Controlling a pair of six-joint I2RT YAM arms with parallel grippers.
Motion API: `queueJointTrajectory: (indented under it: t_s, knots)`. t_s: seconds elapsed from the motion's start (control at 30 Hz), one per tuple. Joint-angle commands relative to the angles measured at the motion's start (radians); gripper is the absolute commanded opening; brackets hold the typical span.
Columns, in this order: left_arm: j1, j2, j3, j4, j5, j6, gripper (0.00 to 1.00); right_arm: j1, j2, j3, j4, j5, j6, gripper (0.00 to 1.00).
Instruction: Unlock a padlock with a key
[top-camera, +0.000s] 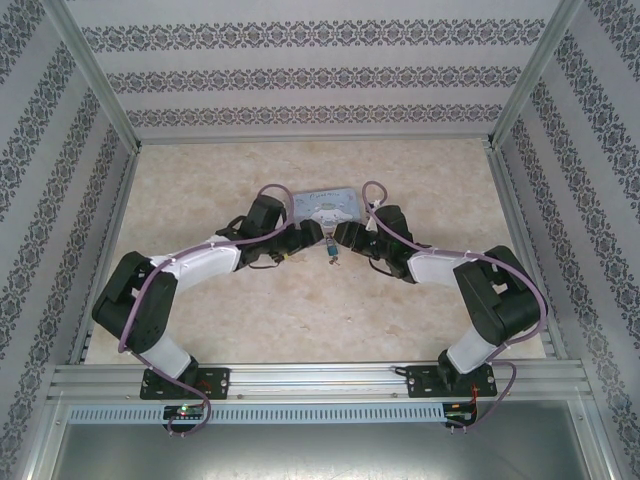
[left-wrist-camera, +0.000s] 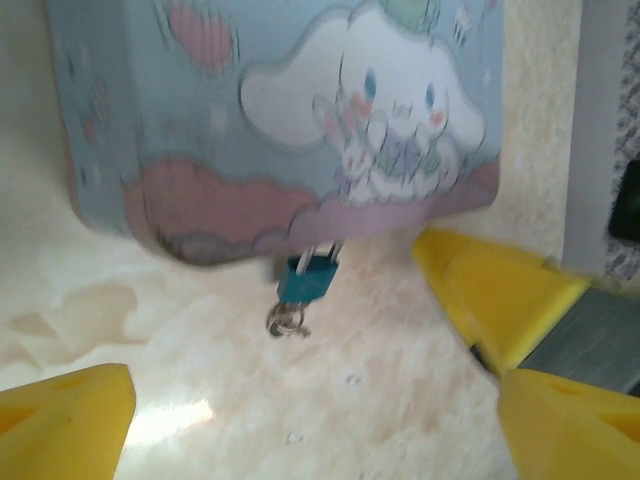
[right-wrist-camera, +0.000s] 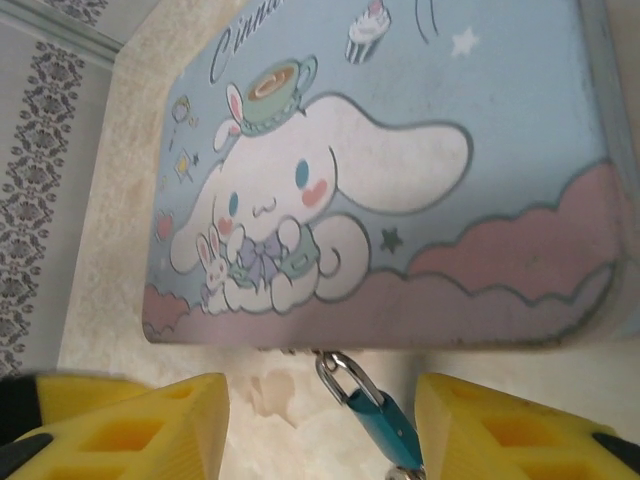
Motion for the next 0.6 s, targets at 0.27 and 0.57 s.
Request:
queueJointTrajectory:
  t_s: [0.27,0.57]
  knots:
    - [0.107,0.074,0.219,-0.233,-0.034,0.181,1.00,-0.007,0.027,-0.036,0.018,-0.066,-0.143,0.44]
    - [0.135,0.097,0.252,-0.251,-0.021,0.197,1.00,0.012,0.096,0.005,0.001,-0.085,-0.176,0.41]
